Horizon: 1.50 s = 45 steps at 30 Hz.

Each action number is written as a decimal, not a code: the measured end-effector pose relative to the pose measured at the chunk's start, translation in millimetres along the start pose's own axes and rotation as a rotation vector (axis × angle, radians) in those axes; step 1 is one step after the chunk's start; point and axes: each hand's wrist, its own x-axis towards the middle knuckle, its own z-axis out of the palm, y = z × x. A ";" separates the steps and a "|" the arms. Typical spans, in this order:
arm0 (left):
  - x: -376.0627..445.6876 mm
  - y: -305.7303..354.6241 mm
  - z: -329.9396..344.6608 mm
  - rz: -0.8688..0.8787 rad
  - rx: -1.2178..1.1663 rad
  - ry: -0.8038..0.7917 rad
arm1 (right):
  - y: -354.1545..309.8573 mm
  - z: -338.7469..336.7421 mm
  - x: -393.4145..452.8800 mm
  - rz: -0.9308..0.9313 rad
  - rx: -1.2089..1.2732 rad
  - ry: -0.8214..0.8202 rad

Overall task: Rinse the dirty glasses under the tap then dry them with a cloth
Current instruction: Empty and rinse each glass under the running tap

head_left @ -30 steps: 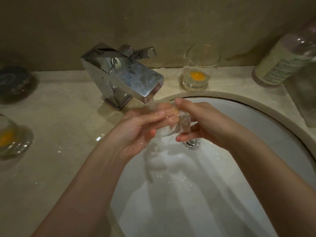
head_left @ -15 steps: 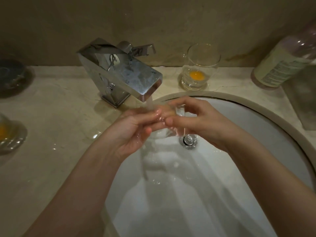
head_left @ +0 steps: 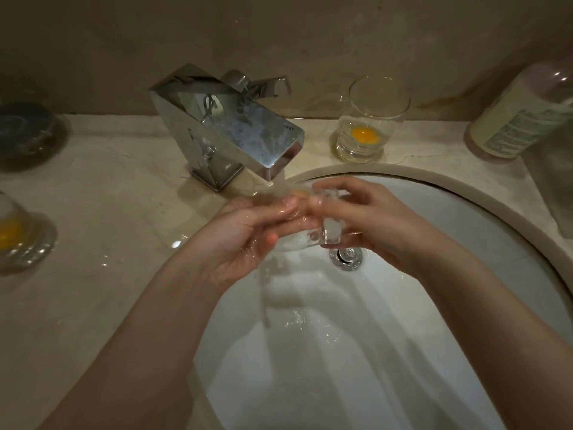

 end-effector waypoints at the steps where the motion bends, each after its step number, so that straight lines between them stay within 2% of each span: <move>1: -0.2 0.1 0.2 0.000 0.001 0.002 | -1.2 0.4 -0.1 0.046 0.049 -0.019; 4: 0.1 1.0 0.3 -0.003 0.025 -0.005 | 0.3 1.9 0.9 0.049 0.037 -0.020; 9: -2.4 -0.3 -4.4 -0.018 0.036 -0.004 | 7.1 1.5 -3.4 -0.138 -0.132 0.015; 14: -2.5 1.1 -4.5 -0.004 0.016 0.006 | 3.2 4.5 -2.7 0.059 0.084 -0.056; 17: -1.9 3.9 -2.8 0.003 0.006 0.001 | 5.4 6.3 -0.8 0.004 0.065 -0.015; 20: -3.0 4.4 -4.1 -0.011 0.024 -0.016 | 6.5 1.4 -1.5 -0.096 -0.068 -0.001; 26: -1.2 4.7 -2.0 0.004 0.066 -0.023 | 3.6 -0.3 1.0 -0.002 0.006 -0.024; 32: -1.3 -1.4 -9.3 -0.034 0.010 -0.008 | 8.5 -1.1 -1.2 -0.127 -0.174 0.023; 34: -4.7 -6.0 -10.4 -0.008 0.010 -0.016 | 11.4 0.7 -4.1 -0.112 -0.050 0.024; 36: -7.4 -12.3 -12.6 0.065 0.115 -0.002 | 15.7 5.9 -7.0 -0.065 0.110 0.024; 39: -8.7 -24.6 -20.3 0.234 0.425 0.111 | 25.3 13.5 -7.8 0.025 0.282 0.044; 41: -8.1 -33.8 -27.1 0.355 0.518 0.217 | 29.5 19.4 -6.8 0.073 0.386 0.025; 43: -7.8 -41.0 -29.0 0.413 0.471 0.301 | 32.1 26.0 -6.4 0.115 0.530 0.005; 45: -7.2 -46.9 -25.3 0.424 0.315 0.285 | 32.2 33.3 -6.9 0.140 0.635 -0.040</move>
